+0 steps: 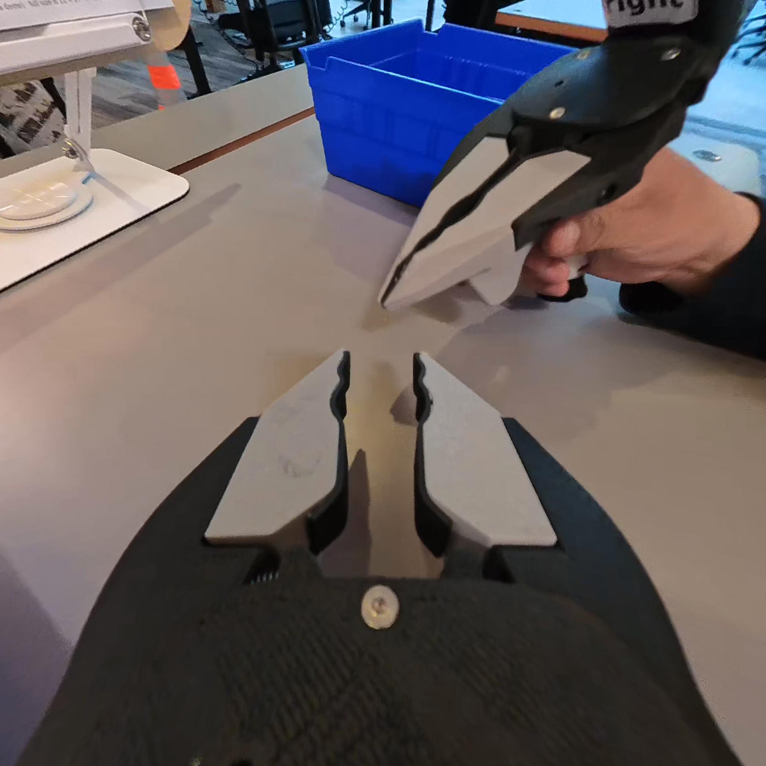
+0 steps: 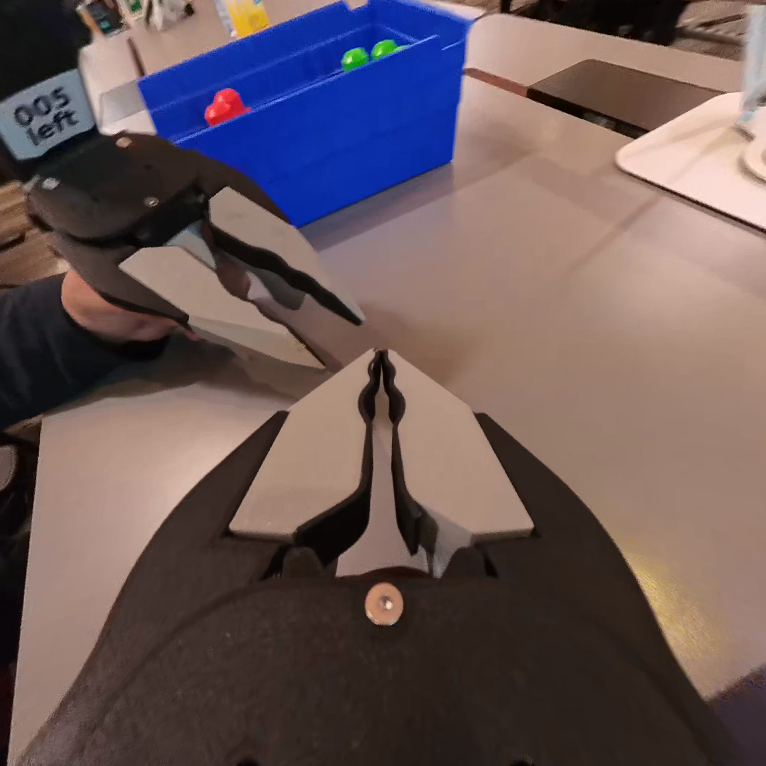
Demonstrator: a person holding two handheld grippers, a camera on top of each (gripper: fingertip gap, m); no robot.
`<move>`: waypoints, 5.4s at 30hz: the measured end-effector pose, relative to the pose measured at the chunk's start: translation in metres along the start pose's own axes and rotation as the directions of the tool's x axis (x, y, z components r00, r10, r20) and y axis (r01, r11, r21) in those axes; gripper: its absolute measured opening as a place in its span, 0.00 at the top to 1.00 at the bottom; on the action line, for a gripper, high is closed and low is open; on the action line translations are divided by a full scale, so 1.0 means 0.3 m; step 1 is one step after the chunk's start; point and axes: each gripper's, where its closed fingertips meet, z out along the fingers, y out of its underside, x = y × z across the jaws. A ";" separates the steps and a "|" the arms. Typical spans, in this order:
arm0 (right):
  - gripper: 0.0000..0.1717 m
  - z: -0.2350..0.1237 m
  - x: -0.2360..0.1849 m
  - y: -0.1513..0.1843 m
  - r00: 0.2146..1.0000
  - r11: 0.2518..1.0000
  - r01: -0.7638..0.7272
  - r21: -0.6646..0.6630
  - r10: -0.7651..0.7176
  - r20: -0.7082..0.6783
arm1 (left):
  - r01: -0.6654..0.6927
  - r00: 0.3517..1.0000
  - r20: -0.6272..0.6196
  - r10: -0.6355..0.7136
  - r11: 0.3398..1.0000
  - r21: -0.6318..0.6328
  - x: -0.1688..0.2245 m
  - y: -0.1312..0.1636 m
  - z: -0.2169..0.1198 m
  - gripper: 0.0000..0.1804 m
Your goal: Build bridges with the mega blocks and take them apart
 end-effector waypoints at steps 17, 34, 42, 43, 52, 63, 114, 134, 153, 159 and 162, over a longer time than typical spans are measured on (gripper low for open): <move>0.67 -0.013 0.083 0.043 0.970 0.995 0.098 0.031 -0.088 -0.226 | -0.009 0.984 0.176 0.009 1.000 -0.001 -0.082 0.017 -0.003 0.80; 0.62 -0.020 0.106 0.031 0.949 0.989 0.139 0.040 -0.122 -0.290 | -0.066 0.980 0.185 0.071 0.997 -0.038 -0.068 0.025 0.003 0.81; 0.63 -0.025 0.107 0.026 0.954 0.990 0.127 0.059 -0.105 -0.281 | -0.083 0.974 0.207 0.094 0.995 -0.059 -0.078 0.035 0.006 0.82; 0.63 -0.025 0.107 0.026 0.954 0.990 0.126 0.059 -0.105 -0.282 | -0.087 0.973 0.209 0.098 0.994 -0.061 -0.078 0.036 0.006 0.82; 0.61 -0.057 0.140 0.011 0.916 0.982 0.174 0.070 -0.136 -0.378 | -0.142 0.943 0.293 0.159 0.987 -0.075 -0.106 0.029 0.002 0.82; 0.56 -0.076 0.175 -0.003 0.879 0.980 0.187 0.068 -0.136 -0.458 | -0.169 0.930 0.315 0.187 0.982 -0.084 -0.111 0.023 -0.003 0.80; 0.65 -0.118 -0.114 -0.154 0.987 0.923 -0.028 0.384 -0.035 0.157 | -0.029 0.997 0.067 0.022 0.994 0.108 -0.119 -0.233 -0.478 0.79; 0.70 -0.199 -0.316 -0.189 0.797 0.893 -0.244 0.379 -0.039 0.603 | 0.034 0.897 -0.420 0.141 0.923 0.383 0.267 -0.237 -0.171 0.79; 0.75 -0.210 -0.324 -0.189 0.810 0.889 -0.199 0.412 -0.087 0.580 | 0.060 0.916 -0.378 0.136 0.885 0.462 0.268 -0.268 -0.195 0.79; 0.81 -0.214 -0.278 -0.188 0.867 0.895 -0.142 0.424 -0.094 0.490 | 0.092 0.924 -0.371 0.093 0.887 0.453 0.226 -0.267 -0.203 0.80; 0.81 -0.210 -0.263 -0.184 0.883 0.901 -0.128 0.416 -0.088 0.462 | 0.048 0.938 -0.329 0.109 0.899 0.435 0.211 -0.251 -0.192 0.80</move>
